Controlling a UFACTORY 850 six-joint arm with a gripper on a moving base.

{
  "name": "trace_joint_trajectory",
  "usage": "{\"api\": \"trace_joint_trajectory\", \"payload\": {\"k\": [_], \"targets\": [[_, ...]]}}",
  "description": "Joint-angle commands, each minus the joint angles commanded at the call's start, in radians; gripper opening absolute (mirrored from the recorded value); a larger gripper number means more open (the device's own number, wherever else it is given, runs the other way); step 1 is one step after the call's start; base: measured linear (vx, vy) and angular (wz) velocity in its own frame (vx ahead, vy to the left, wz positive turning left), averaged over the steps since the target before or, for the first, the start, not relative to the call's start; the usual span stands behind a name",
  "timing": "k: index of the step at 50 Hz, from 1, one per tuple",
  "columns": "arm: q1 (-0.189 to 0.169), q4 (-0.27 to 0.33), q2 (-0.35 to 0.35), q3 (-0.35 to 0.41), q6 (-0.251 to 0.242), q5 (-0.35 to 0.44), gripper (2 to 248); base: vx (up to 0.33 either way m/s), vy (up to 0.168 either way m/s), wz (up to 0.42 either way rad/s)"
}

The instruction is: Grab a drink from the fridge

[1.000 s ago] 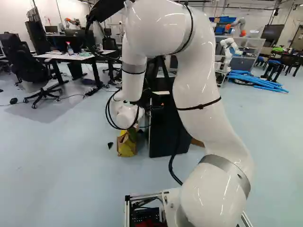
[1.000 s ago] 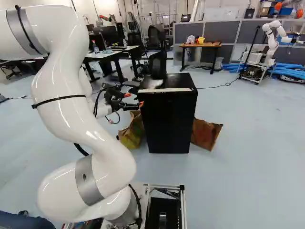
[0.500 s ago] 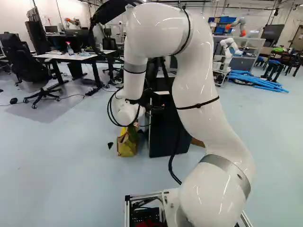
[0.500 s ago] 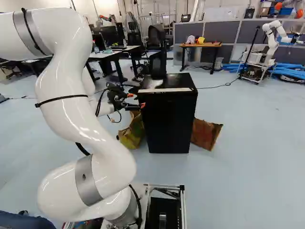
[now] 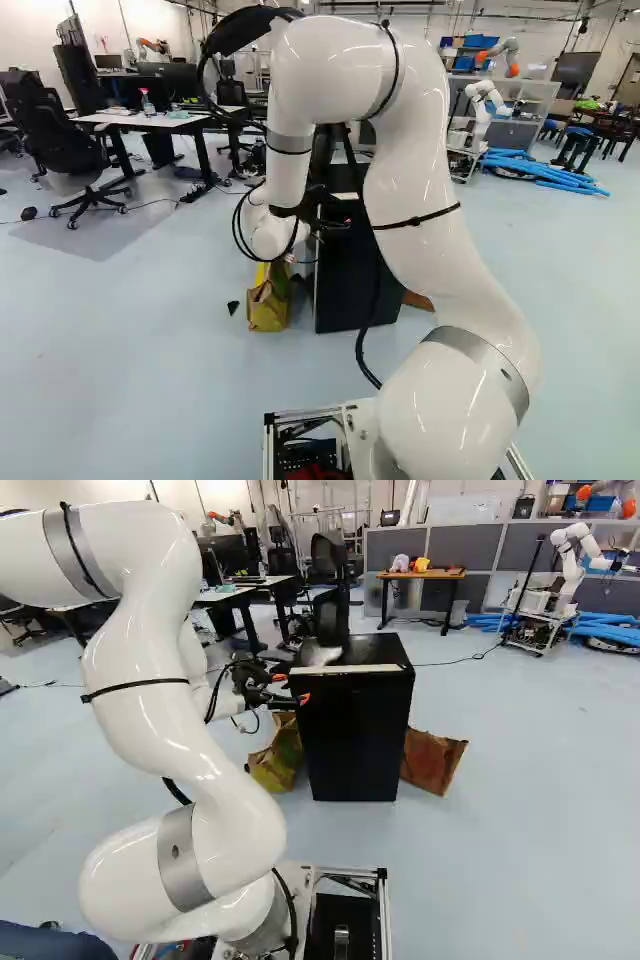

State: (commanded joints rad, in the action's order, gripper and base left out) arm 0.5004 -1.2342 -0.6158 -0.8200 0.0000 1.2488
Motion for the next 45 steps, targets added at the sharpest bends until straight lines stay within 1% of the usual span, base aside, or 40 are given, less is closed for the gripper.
{"api": "trace_joint_trajectory", "payload": {"k": [15,45], "targets": [[-0.015,0.000,0.000,0.000,0.000,0.000,247,0.000,0.000,0.000],[-0.006,0.000,0.021,0.035,0.000,0.000,247,0.000,0.000,0.000]]}}
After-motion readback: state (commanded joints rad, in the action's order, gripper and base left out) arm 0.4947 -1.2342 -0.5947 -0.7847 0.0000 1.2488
